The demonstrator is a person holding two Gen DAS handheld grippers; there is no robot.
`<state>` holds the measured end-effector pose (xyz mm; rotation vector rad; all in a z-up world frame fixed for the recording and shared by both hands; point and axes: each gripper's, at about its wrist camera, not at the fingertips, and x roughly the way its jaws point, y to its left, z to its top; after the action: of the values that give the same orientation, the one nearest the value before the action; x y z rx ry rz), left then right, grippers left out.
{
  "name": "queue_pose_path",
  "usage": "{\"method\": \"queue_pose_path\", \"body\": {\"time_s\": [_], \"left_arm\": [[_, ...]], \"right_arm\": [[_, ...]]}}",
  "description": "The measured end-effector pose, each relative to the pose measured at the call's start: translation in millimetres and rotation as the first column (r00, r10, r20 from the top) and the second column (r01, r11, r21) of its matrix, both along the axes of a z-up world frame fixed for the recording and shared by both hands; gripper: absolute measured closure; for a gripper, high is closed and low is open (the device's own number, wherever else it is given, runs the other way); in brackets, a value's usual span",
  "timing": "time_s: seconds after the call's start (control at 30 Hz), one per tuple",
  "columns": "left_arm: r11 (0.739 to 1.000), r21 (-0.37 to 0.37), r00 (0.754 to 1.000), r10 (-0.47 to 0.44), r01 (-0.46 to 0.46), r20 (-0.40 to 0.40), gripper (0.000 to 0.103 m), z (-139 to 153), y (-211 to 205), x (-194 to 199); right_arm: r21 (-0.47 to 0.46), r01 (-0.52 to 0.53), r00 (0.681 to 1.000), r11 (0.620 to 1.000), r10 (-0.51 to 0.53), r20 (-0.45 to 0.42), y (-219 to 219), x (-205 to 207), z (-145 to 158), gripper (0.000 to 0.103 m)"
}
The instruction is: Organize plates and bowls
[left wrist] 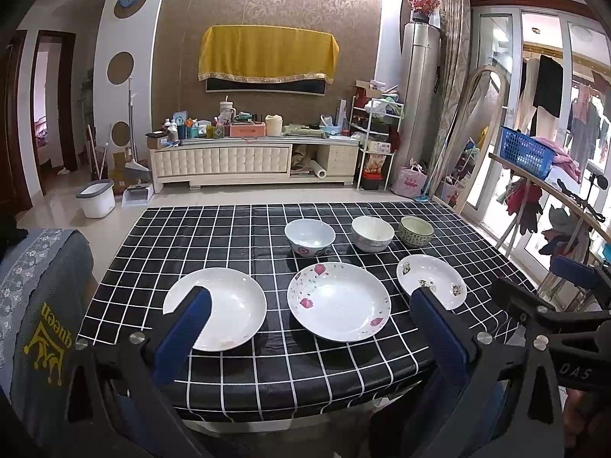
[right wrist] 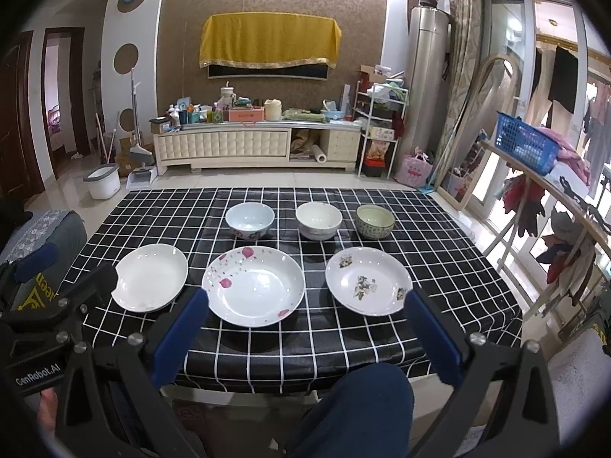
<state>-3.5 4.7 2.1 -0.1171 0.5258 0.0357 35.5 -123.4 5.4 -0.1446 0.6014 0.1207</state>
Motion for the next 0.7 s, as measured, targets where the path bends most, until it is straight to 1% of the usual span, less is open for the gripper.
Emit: {"method": "queue_pose_path", "body": {"time_s": [0.7], "left_arm": [[1.0, 0.002, 1.0, 0.001, -0.001, 0.001, 0.0, -1.7, -1.5, 0.5]], "right_arm": [[-0.008, 0.0, 1.0, 1.0, 0.0, 0.003, -0.4, -1.7, 0.1, 0.0]]}}
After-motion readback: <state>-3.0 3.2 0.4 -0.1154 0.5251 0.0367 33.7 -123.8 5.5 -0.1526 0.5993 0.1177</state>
